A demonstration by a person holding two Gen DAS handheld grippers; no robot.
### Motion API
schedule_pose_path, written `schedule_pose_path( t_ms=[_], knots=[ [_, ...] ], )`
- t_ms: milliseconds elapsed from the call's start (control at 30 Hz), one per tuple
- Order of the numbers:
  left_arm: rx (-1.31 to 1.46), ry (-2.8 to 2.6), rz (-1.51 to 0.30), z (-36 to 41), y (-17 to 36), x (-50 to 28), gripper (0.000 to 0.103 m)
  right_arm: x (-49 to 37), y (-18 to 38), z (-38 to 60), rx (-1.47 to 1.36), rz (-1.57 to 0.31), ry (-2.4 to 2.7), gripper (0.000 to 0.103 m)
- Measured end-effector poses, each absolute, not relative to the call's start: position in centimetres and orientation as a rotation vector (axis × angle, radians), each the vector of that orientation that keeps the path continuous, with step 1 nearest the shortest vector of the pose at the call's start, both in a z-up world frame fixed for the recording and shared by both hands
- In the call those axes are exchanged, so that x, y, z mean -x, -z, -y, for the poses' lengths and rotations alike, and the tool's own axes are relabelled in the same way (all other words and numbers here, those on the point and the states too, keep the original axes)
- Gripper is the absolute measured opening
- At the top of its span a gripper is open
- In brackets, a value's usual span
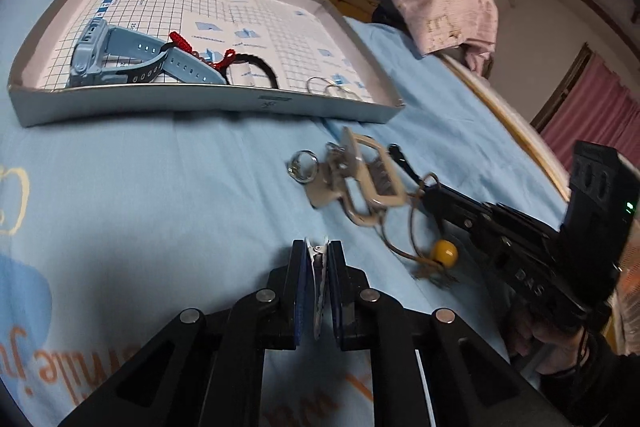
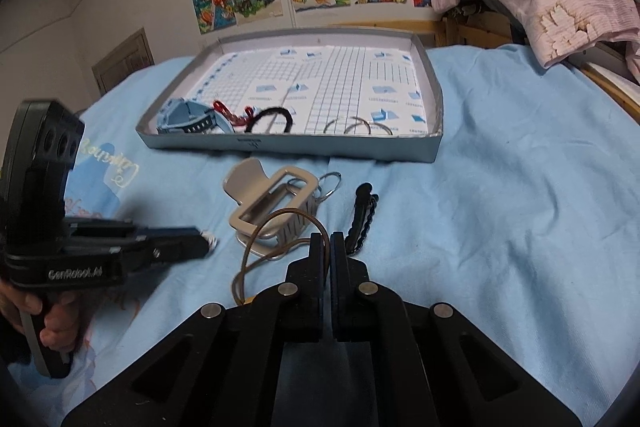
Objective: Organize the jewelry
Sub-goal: 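Carry clips and cord into the tray with both tools and open both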
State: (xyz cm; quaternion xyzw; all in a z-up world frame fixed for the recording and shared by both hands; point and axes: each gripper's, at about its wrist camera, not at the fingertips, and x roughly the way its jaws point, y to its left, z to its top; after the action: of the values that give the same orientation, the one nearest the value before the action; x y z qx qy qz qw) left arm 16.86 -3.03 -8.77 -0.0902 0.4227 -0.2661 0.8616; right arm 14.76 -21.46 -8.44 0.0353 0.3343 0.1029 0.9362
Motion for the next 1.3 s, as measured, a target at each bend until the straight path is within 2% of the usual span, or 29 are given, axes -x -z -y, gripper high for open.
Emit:
schedule_pose_path(
  t_ms=[433, 833, 1300],
  knots=[
    [0.224, 0.558, -0.801, 2.0, 6.5, -15.8, 0.01, -12.8, 5.0, 20.6, -0.036, -0.571, -0.252, 0.002],
    [0.244, 0.424, -0.621, 1.3, 2.0, -23.1, 0.01, -18.6, 0.1, 19.7, -0.003, -0.426, -0.213, 0.002],
    [0.217, 0.337, -0.639, 2.6, 5.1, -28.6, 0.01, -27.1, 3.4, 19.8, 0.011, -0.507, -0.134, 0.002]
  ],
)
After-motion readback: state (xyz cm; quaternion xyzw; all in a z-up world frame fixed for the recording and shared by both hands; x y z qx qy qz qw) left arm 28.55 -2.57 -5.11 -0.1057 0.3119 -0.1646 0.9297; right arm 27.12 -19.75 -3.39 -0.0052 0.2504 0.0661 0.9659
